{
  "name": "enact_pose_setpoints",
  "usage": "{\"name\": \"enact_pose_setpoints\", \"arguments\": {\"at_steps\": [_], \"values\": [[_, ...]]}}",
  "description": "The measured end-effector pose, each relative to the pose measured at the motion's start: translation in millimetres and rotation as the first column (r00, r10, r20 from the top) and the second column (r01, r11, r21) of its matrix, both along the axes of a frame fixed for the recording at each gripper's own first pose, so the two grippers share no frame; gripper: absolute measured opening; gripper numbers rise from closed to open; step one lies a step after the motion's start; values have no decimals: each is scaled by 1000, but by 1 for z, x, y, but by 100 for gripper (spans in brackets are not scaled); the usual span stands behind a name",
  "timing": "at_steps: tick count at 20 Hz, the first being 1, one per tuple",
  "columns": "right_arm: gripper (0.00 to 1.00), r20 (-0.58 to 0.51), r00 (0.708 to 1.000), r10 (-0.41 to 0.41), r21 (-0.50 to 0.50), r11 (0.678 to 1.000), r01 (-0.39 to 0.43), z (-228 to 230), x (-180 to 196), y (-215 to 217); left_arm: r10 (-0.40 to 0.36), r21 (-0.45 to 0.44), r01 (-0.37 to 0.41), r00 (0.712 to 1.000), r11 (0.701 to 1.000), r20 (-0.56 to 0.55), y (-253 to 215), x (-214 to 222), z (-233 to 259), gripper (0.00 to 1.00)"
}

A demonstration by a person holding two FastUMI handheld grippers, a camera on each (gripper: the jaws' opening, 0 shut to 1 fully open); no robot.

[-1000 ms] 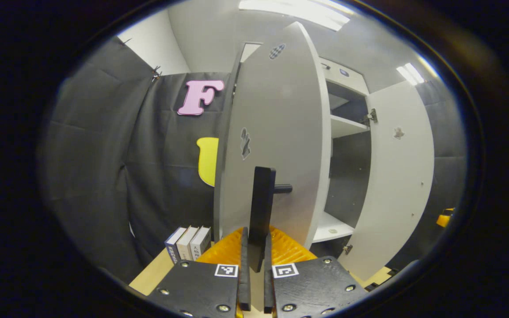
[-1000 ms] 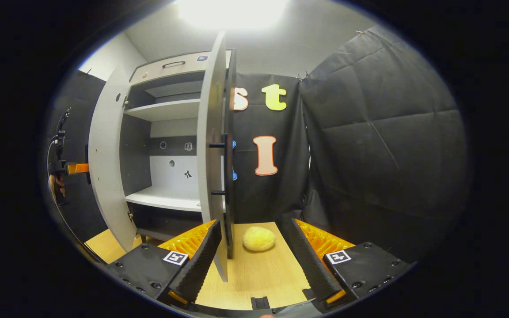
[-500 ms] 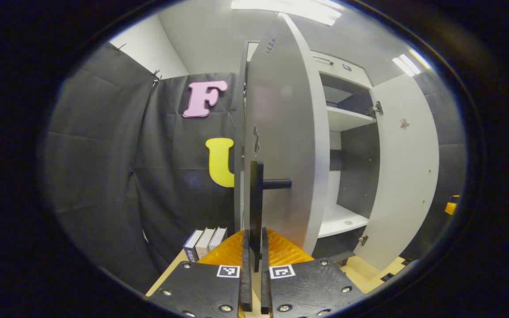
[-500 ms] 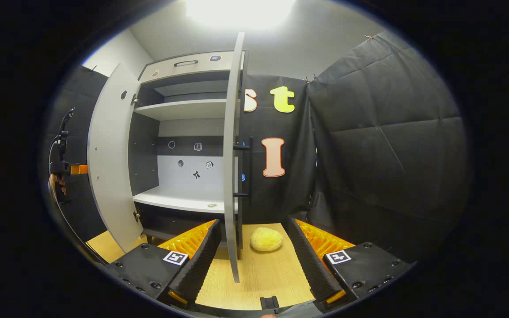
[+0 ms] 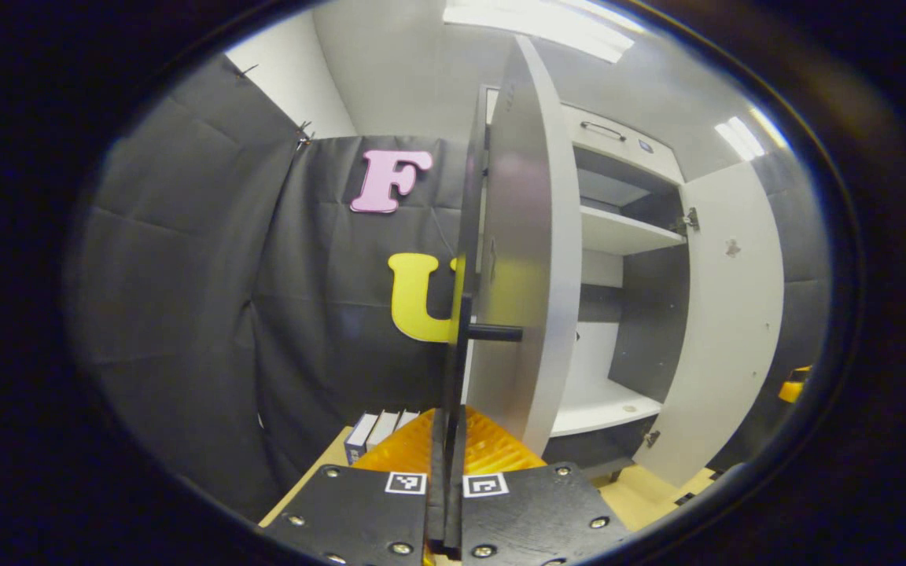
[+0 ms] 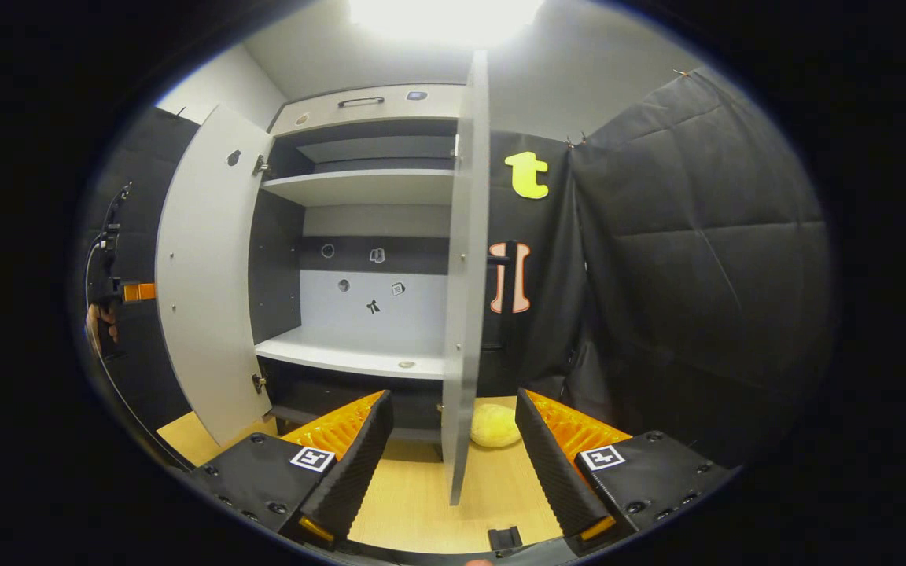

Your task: Open the right door of the double-door shoe cabinet with the right hand, and open the left door with the left hand.

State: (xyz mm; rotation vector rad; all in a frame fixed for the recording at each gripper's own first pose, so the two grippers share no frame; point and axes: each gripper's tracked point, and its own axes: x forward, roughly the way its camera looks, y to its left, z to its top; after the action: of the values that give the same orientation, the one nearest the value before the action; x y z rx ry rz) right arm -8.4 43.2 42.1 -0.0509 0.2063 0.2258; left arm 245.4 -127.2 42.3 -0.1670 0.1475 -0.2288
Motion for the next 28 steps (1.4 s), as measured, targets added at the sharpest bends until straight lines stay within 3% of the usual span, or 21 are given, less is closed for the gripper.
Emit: {"name": "enact_pose_setpoints", "arguments": {"at_steps": [6,13,17,18,20,24,26,28], "values": [[99,25,1000,-17,-10,1000,17,5,-16,28,-12,23,11,999,1000,48,3,-8,4,0],[99,65,998,-3,77,997,-2,23,-33,22,117,61,-126,984,990,134,13,-92,38,1],[99,77,997,19,92,995,-26,27,-45,1,142,109,-159,979,981,143,-3,-133,42,6],[99,80,996,26,86,996,-33,26,-48,-4,150,119,-167,979,979,137,-7,-144,40,12],[99,85,996,42,82,995,-49,26,-55,-11,169,147,-187,977,971,127,-10,-162,35,31],[99,93,994,64,84,994,-72,27,-66,-19,184,162,-197,979,967,91,-24,-194,23,34],[99,93,993,67,77,994,-75,26,-73,-24,192,157,-205,977,966,94,-28,-206,24,67],[99,97,993,71,74,994,-78,26,-79,-30,220,147,-235,969,961,110,-25,-216,27,81]]}}
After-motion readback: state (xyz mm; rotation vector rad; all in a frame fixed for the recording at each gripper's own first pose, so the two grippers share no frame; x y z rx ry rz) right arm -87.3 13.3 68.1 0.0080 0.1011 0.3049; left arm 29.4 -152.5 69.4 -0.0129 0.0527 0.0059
